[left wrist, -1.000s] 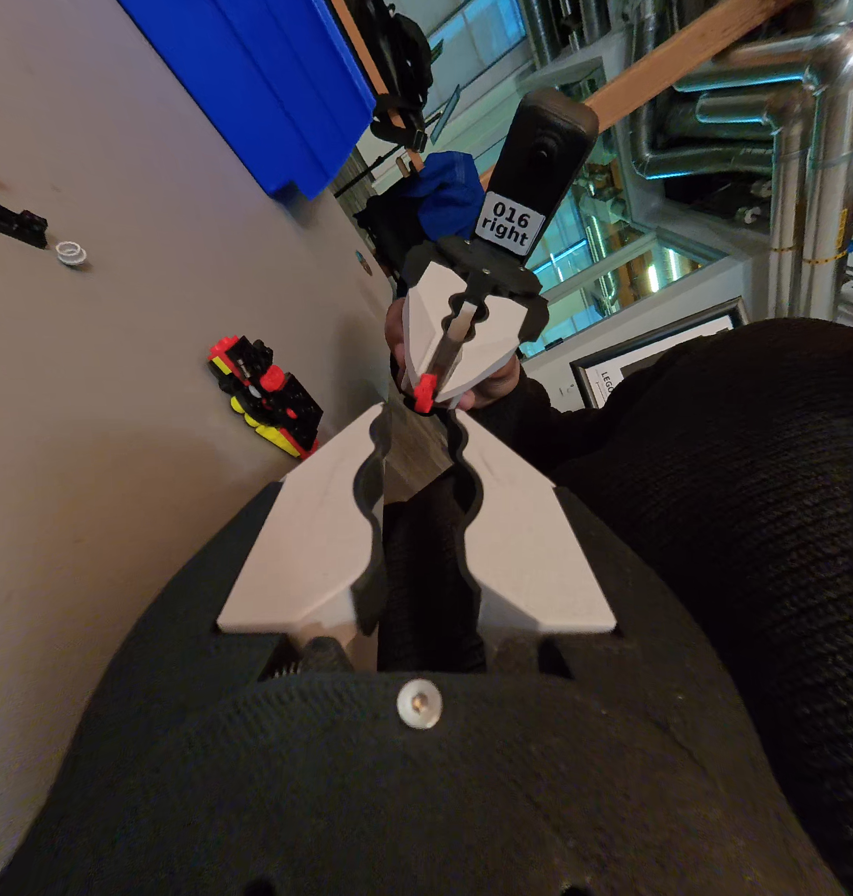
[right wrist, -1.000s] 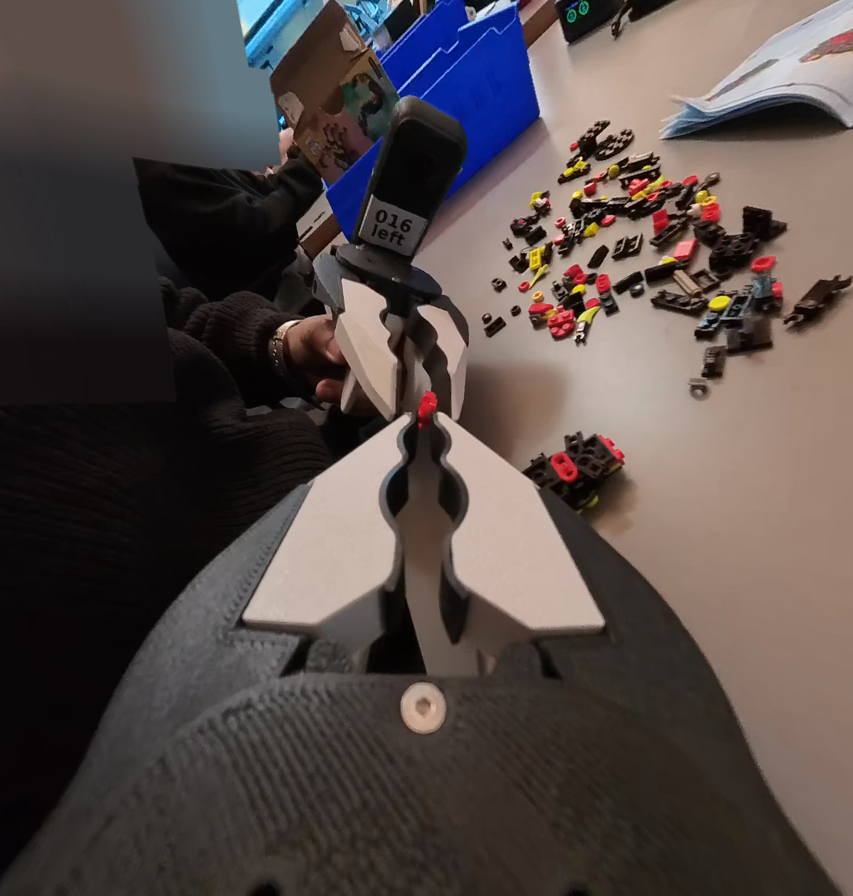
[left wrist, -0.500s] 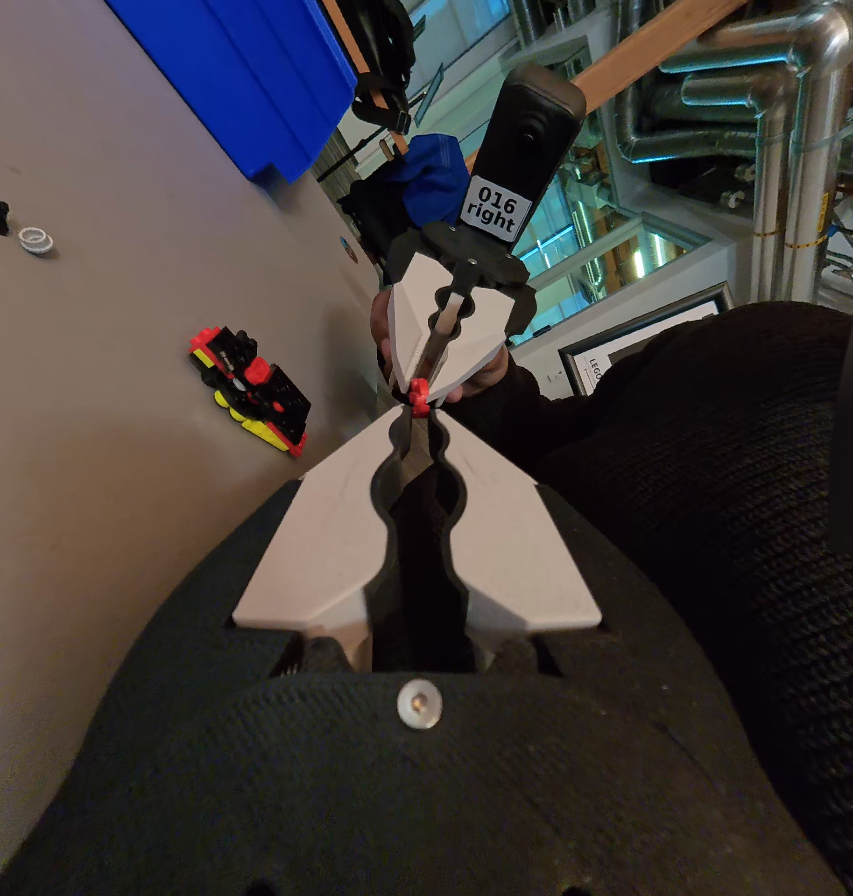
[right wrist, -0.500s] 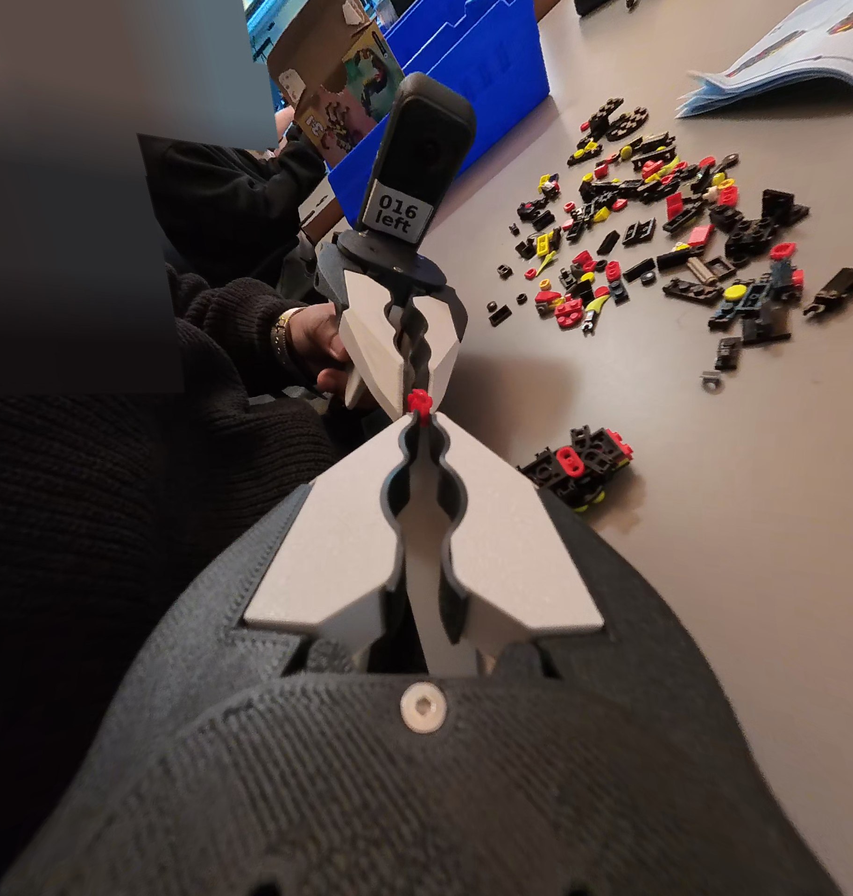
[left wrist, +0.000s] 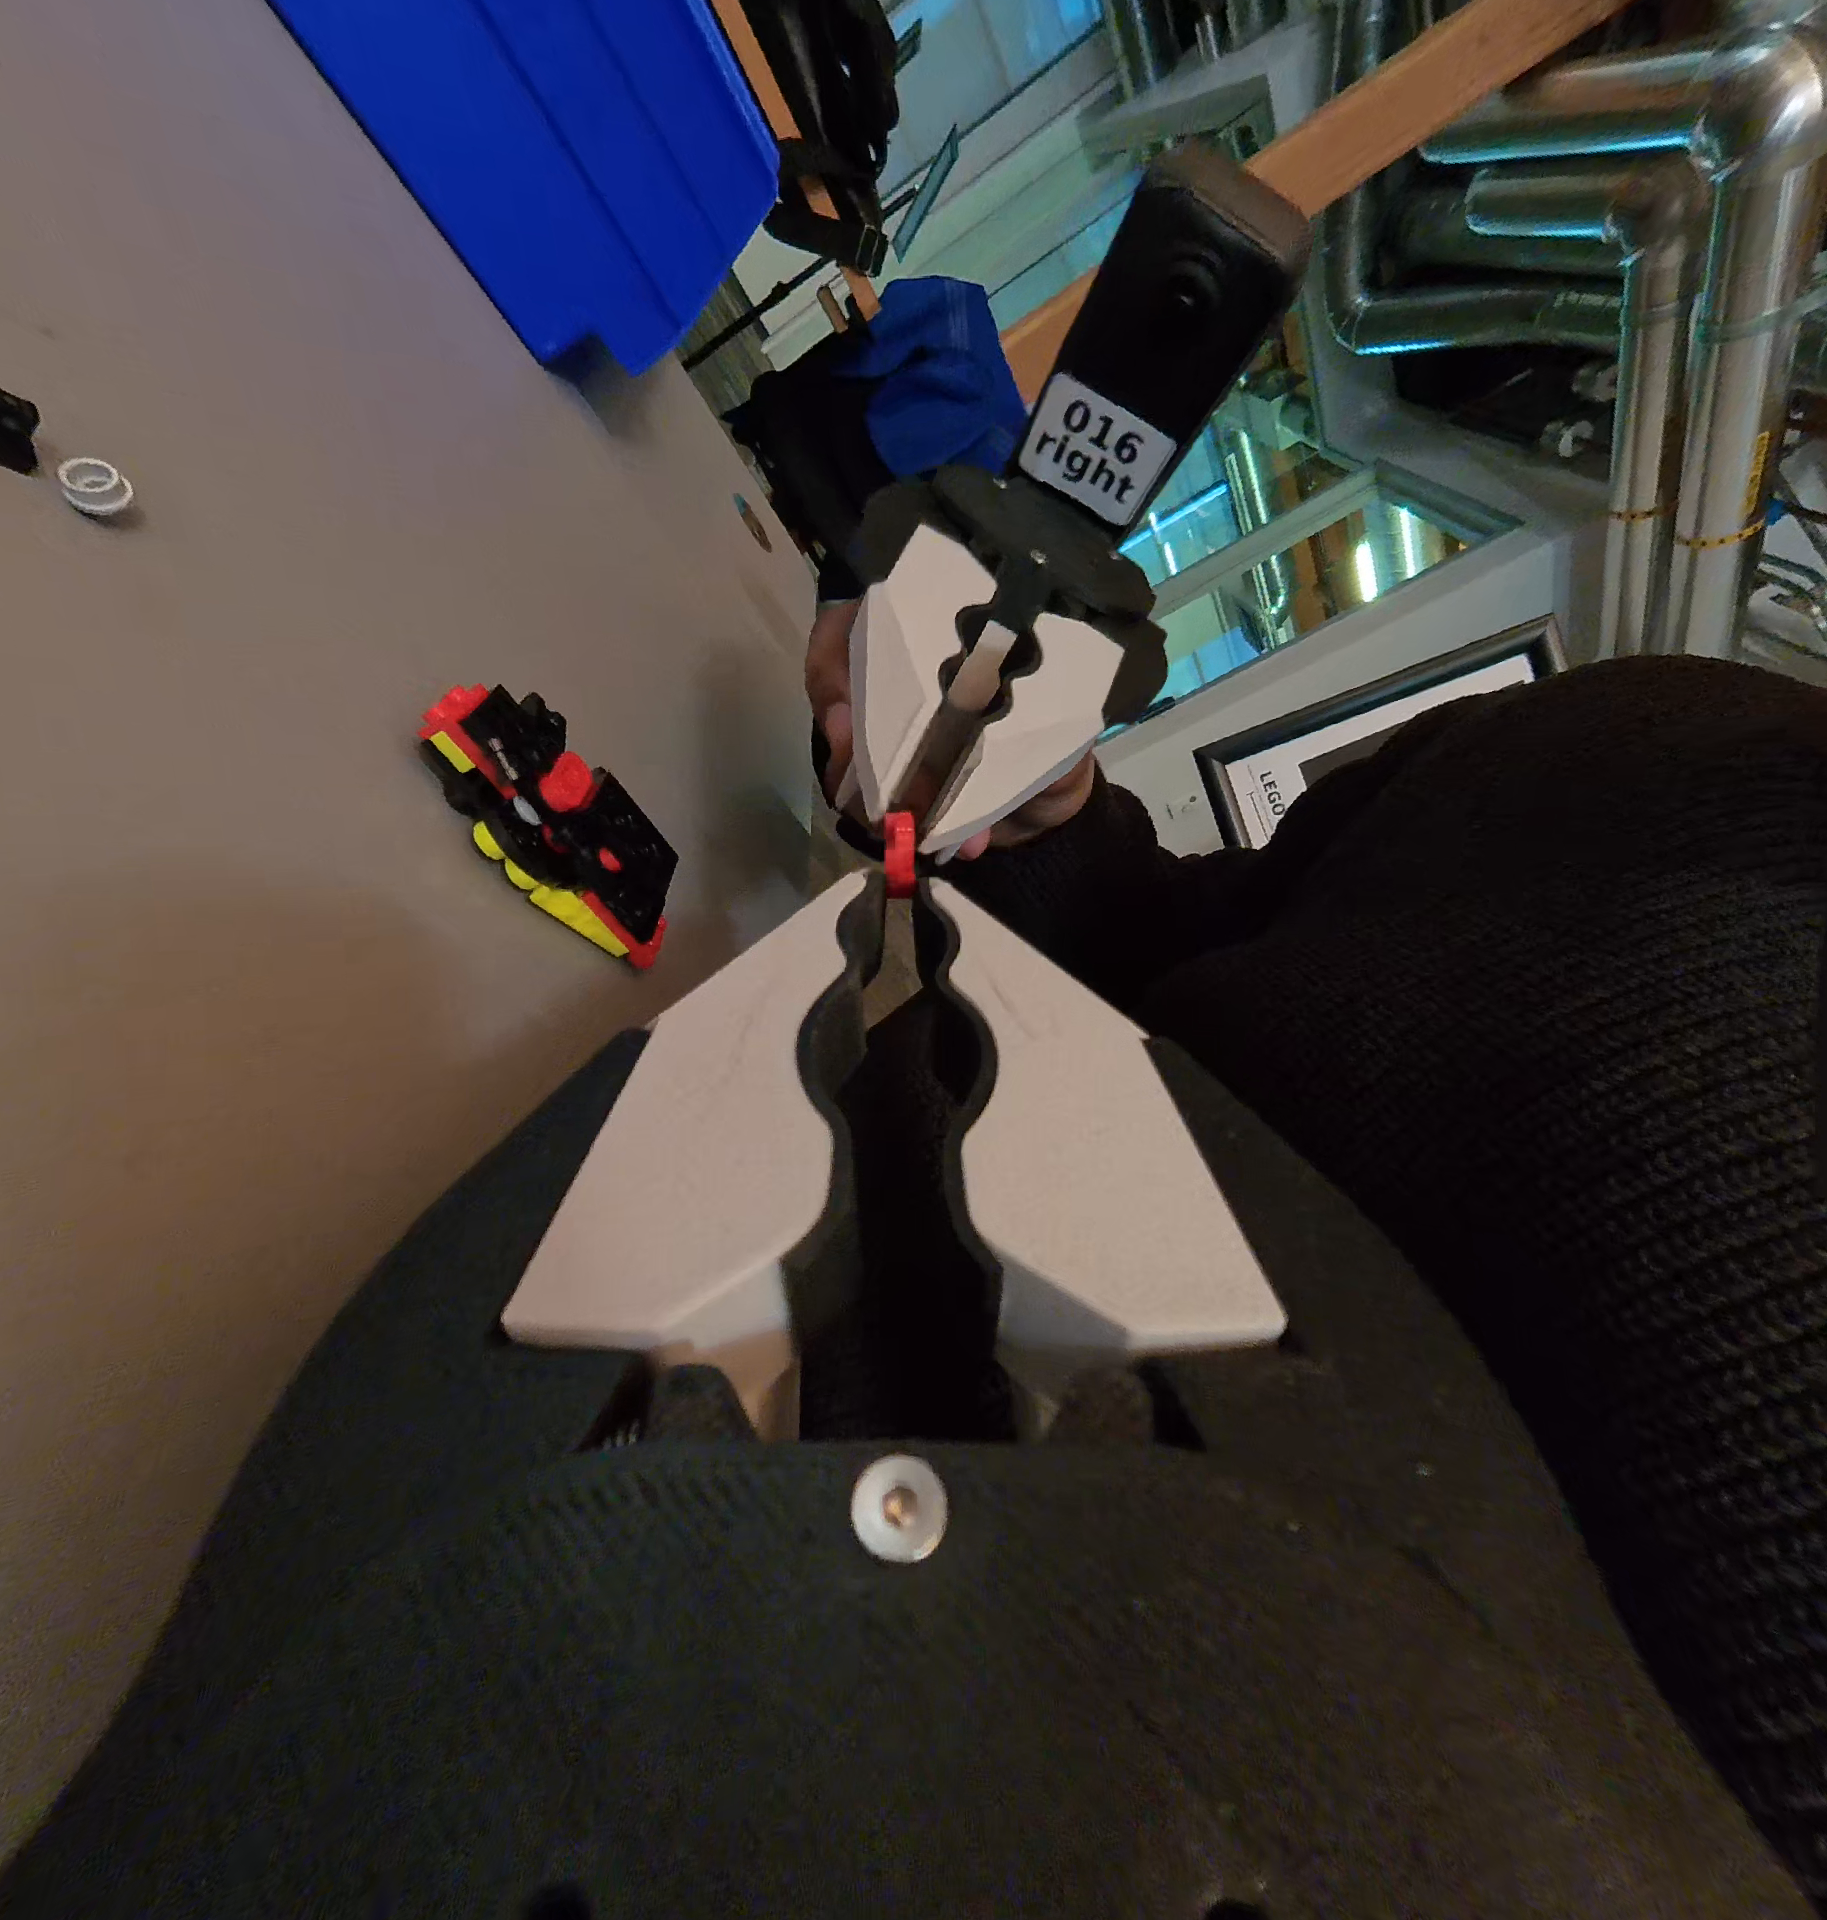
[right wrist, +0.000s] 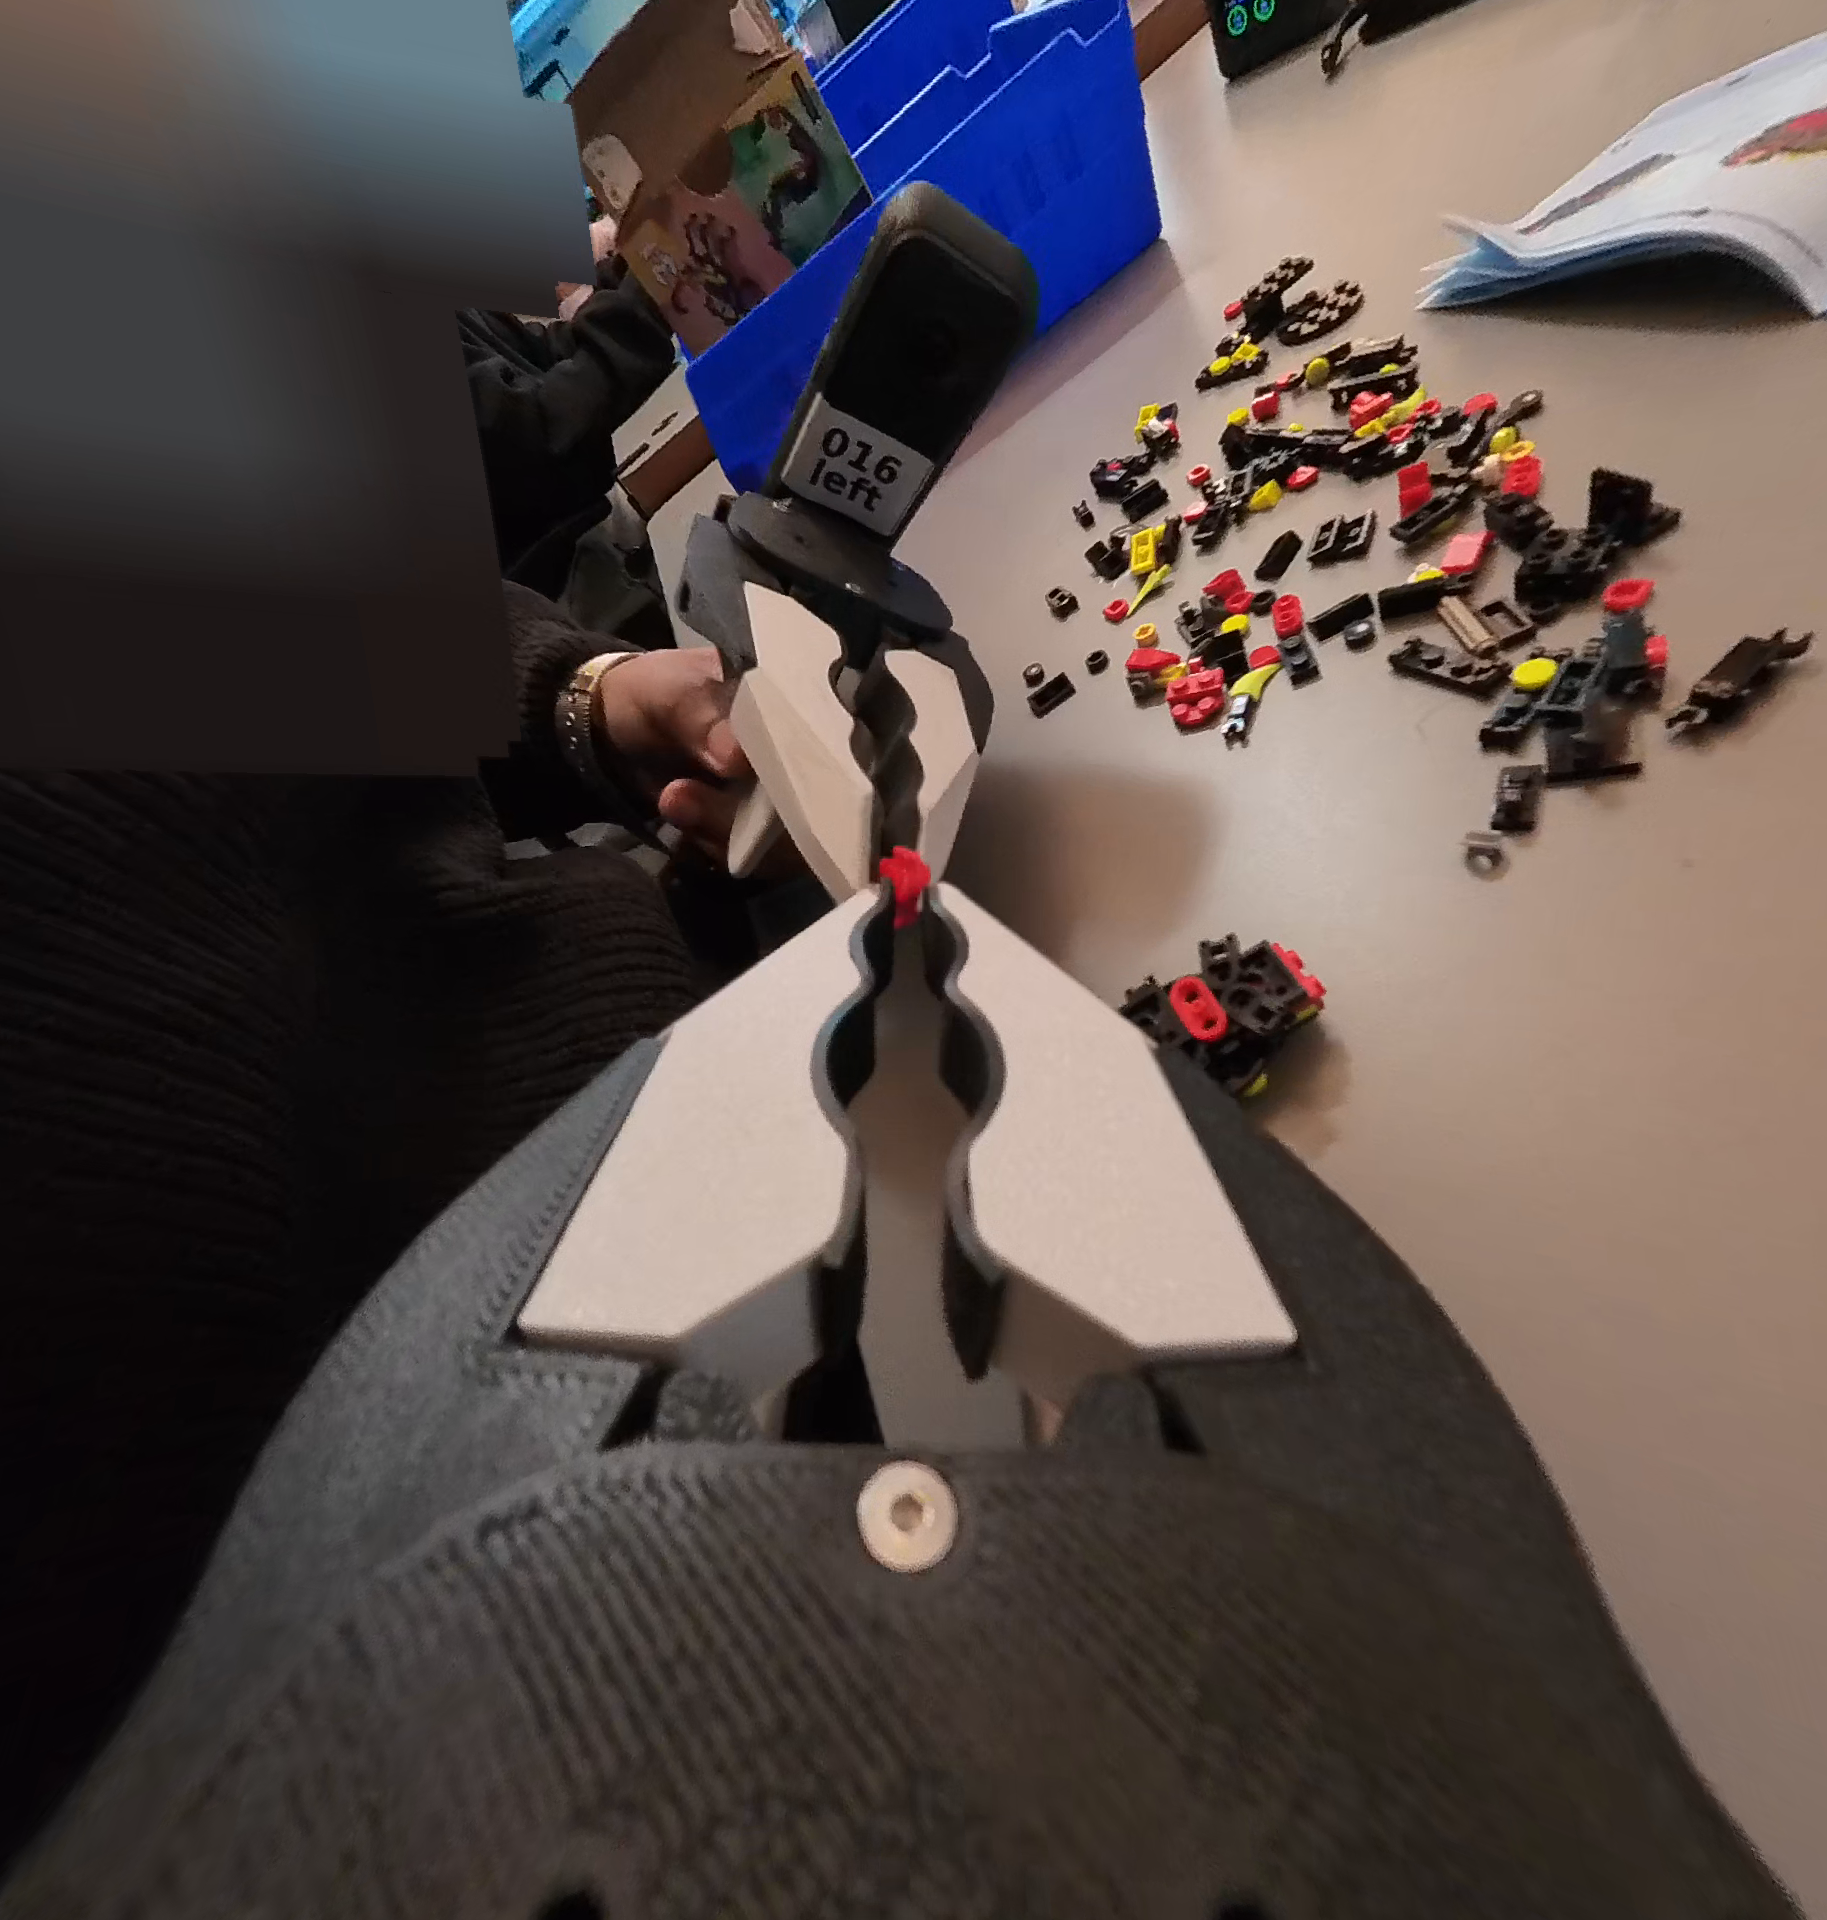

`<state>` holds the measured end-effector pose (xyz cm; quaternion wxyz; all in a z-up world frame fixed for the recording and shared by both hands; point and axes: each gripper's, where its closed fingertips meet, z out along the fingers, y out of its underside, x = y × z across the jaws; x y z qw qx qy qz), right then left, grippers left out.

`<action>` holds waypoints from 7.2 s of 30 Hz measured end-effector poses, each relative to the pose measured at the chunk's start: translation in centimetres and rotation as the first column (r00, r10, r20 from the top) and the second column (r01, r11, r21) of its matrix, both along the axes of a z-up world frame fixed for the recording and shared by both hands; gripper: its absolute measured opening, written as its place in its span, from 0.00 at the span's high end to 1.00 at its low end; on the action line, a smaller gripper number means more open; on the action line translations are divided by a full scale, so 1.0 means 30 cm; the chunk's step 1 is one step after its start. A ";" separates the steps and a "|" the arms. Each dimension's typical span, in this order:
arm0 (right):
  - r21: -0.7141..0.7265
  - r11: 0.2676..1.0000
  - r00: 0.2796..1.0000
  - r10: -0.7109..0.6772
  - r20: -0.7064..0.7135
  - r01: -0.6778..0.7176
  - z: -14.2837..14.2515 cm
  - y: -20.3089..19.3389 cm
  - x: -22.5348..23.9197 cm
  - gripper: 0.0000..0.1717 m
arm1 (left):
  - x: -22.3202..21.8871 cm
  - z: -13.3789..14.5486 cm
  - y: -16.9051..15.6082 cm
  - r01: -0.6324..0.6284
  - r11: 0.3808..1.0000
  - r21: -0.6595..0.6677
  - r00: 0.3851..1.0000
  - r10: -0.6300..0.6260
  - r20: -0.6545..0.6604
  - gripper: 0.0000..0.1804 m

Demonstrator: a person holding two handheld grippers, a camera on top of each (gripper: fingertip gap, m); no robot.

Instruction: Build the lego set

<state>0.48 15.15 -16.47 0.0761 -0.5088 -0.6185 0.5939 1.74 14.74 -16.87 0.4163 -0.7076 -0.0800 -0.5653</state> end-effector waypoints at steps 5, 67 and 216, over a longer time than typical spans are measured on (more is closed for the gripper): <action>-0.014 0.999 0.999 -0.032 0.012 0.032 -0.004 0.023 -0.005 0.94 | -0.003 -0.010 0.002 -0.007 1.000 -0.012 1.000 0.007 -0.017 0.99; 0.671 0.740 0.994 0.036 -0.105 0.044 -0.105 -0.003 -0.030 0.94 | -0.039 -0.101 0.011 -0.079 0.982 -0.173 0.996 0.071 -0.052 0.99; 0.640 0.762 0.955 -0.252 0.157 0.096 -0.223 0.069 -0.040 0.62 | -0.096 -0.060 0.012 -0.082 0.991 -0.106 0.996 0.077 -0.049 0.95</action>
